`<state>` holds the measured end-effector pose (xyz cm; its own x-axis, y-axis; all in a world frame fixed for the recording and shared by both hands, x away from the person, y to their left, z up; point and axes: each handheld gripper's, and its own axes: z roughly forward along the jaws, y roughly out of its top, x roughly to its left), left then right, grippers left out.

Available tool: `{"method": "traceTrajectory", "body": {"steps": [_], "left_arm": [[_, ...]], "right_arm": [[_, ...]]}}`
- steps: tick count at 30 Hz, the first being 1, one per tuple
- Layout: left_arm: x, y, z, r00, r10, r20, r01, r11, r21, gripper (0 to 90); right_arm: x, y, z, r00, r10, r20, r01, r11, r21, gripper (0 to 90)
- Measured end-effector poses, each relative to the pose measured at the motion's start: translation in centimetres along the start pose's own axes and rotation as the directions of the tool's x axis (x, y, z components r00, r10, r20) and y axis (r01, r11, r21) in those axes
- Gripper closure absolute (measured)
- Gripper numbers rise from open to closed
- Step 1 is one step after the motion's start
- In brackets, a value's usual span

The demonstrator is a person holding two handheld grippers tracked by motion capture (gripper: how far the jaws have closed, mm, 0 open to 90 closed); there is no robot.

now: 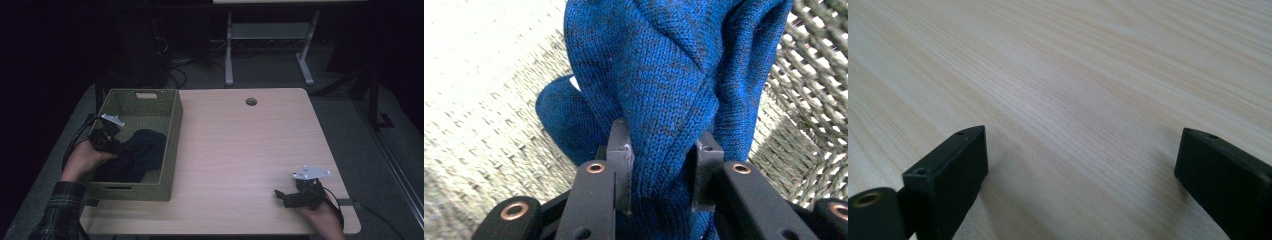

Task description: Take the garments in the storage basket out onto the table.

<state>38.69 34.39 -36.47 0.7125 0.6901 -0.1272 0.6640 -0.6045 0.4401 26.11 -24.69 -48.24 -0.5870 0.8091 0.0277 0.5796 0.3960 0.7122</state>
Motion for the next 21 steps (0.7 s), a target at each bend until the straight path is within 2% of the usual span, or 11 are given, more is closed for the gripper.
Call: {"method": "traceTrajectory", "body": {"steps": [13, 18, 21], "left_arm": [[-1.3, 2.1, -4.2, 0.9982, 0.042, -0.044, -0.042, 0.999, -0.014, 69.9], [-1.4, 2.7, -5.8, 0.9975, 0.043, -0.057, -0.044, 0.9988, -0.023, 69.9], [-1.5, 3.0, -6.8, 0.9978, 0.043, -0.051, -0.044, 0.9986, -0.028, 69.9]], "right_arm": [[0.0, 0.0, 0.0, 1.0, -0.001, 0.0, 0.001, 1.0, 0.0, 6.6], [0.0, 0.0, 0.0, 1.0, -0.002, 0.0, 0.002, 1.0, 0.0, 6.5], [0.0, 0.0, 0.0, 1.0, -0.001, 0.0, 0.001, 1.0, 0.0, 6.5]]}}
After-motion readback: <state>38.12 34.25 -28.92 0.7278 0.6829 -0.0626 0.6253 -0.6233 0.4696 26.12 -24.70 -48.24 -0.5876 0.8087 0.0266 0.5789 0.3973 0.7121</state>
